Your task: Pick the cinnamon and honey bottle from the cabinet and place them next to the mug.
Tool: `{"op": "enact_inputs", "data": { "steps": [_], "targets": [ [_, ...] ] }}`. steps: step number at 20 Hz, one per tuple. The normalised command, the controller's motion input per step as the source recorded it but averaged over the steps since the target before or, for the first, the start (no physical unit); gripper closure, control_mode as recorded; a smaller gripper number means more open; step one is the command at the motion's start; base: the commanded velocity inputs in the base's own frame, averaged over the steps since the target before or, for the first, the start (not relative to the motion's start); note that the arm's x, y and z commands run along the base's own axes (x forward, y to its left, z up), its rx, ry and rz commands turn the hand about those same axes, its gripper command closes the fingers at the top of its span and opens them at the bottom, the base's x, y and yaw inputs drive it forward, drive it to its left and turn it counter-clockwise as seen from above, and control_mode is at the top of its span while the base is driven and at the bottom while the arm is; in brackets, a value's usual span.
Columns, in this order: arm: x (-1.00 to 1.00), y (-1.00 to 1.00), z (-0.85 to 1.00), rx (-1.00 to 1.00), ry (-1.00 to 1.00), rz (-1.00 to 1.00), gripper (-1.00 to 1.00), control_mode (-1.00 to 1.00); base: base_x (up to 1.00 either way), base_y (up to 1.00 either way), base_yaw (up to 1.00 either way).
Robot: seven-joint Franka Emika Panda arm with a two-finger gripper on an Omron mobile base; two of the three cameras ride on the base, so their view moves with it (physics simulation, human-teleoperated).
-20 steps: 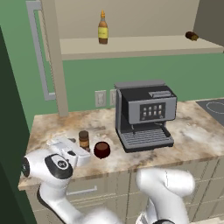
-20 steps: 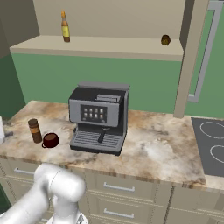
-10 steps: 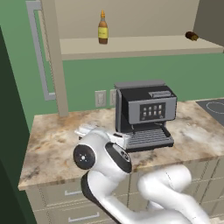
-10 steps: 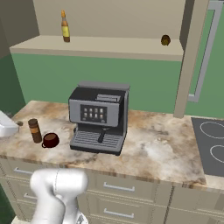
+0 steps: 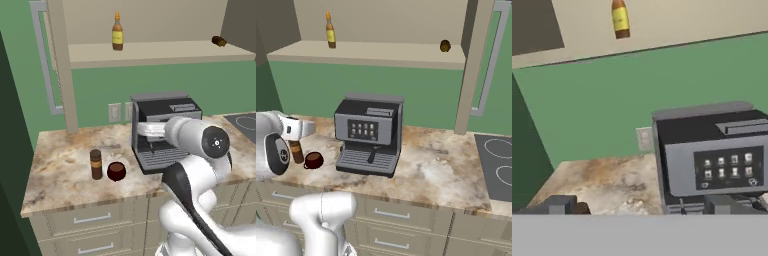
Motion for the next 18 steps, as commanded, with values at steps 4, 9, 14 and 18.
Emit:
{"op": "enact_inputs", "data": {
  "steps": [4, 9, 14, 18],
  "targets": [
    [-0.39, -0.48, 0.96, 0.01, 0.15, 0.43, -1.0, -1.0, 0.0, 0.0, 0.0],
    [-0.13, -0.28, 0.85, 0.0, 0.23, 0.34, -1.0, -1.0, 0.0, 0.0, 0.0],
    [0.0, 0.01, 0.28, 0.0, 0.04, 0.09, -1.0, -1.0, 0.0, 0.0, 0.0],
    [0.09, 0.2, 0.44, 0.0, -0.04, 0.02, -1.0, -1.0, 0.0, 0.0, 0.0]
  ]
}}
